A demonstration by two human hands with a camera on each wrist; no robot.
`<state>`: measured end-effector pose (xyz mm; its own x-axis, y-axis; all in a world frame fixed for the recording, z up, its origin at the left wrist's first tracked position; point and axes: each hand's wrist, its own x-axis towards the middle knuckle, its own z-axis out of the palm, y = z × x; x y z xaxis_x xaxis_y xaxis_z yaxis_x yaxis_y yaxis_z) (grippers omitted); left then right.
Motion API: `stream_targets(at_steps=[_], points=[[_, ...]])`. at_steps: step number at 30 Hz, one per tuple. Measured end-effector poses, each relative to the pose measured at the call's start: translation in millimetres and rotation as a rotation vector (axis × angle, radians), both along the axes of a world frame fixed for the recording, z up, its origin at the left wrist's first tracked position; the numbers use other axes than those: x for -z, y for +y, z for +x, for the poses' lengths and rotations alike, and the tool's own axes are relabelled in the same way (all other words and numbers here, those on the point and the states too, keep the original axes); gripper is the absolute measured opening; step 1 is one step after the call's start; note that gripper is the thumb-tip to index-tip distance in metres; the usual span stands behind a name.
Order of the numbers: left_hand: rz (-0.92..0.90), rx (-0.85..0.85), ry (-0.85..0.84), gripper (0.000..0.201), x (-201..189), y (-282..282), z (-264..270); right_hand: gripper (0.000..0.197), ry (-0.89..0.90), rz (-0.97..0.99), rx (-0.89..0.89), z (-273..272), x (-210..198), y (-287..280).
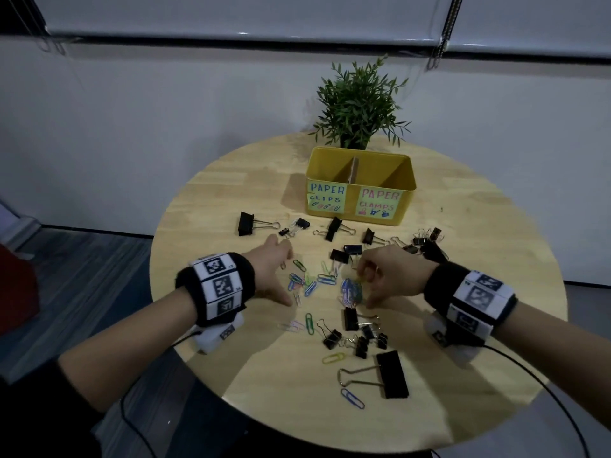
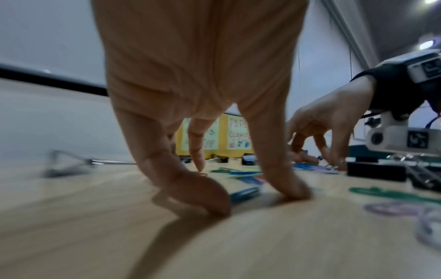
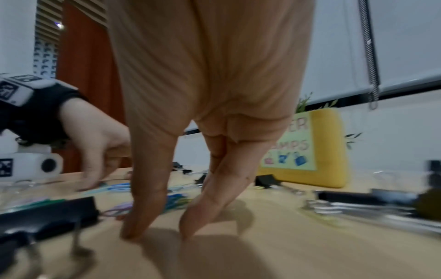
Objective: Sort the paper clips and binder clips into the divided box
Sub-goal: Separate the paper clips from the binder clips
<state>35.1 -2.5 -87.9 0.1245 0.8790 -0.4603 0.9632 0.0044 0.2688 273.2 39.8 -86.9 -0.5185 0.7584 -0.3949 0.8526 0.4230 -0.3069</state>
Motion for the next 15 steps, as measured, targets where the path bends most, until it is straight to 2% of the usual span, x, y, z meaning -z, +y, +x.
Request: stream_targets(at_steps=[3,5,8,11,15], points=[[0.0,0.019,-0.064,0.06,0.0,3.7,22.4,0.04,0.043,-0.027,-0.011,-17.2,4.5,-0.7],[-0.01,0.012,-0.099,0.05,1.5,5.0,30.4,0.041,0.04,-0.018,-0.055,-25.1,2.4,2.2],[0.016,-0.011,-0.149,0.043,8.7,6.5,28.2,0.04,0.055,0.119,-0.143,-26.5,-1.8,12.1],[0.057,-0.032,-0.186,0.051,11.8,4.3,23.9,0.048,0.07,0.21,-0.22,-22.9,-2.4,17.9],[0.124,0.068,-0.067,0.09,12.0,8.3,18.9,0.036,0.001,0.334,-0.26,-23.8,-2.4,22.7]])
